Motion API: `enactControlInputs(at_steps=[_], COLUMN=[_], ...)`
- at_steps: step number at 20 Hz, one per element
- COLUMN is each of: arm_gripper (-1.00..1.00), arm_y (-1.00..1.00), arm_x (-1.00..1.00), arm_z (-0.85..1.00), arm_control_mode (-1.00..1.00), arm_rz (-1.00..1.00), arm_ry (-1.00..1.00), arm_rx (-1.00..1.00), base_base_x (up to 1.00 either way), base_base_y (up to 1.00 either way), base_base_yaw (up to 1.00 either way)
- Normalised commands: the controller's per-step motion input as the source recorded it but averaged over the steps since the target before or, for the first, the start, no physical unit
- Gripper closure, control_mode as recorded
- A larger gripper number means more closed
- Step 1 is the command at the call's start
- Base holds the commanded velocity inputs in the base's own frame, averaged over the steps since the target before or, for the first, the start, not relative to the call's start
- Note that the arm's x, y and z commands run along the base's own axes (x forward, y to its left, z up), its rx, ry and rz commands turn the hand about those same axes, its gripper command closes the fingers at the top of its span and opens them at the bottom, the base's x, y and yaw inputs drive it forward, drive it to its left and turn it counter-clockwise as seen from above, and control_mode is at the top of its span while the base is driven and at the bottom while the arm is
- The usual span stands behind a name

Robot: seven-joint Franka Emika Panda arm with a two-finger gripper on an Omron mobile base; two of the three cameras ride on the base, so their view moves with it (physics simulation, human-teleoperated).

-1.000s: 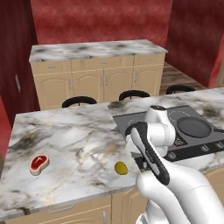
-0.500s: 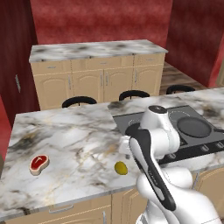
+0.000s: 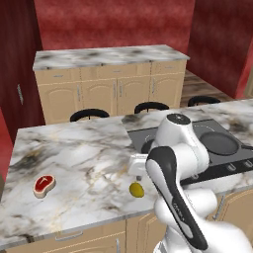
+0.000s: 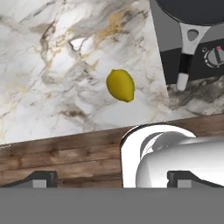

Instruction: Place both pans onto different burners. Then place the lemon and the steak on different pans.

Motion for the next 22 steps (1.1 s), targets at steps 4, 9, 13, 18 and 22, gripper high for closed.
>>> enactControlInputs(at_steps=[4,9,13,18,22], arm_gripper=[-1.0,-1.0,-1.0,-1.0,-1.0], arm_y=[0.01,0.11,0.45,0.5,0.66], arm_x=[-0.18,-0.07,-0.01,0.0,-0.11], arm_z=[-0.06,0.09,0.2,0.18,0.03], arm_control_mode=[-1.0,-1.0,-1.0,-1.0,-1.0], arm_rz=[0.06,0.04,0.0,0.0,0.0], arm_ry=[-0.23,-0.15,0.0,0.0,0.0], arm_rx=[-0.11,-0.04,0.1,0.19,0.09], base_base_x=[0.0,0.0,0.0,0.0,0.0], base_base_y=[0.0,0.0,0.0,0.0,0.0], base_base_yaw=[0.0,0.0,0.0,0.0,0.0])
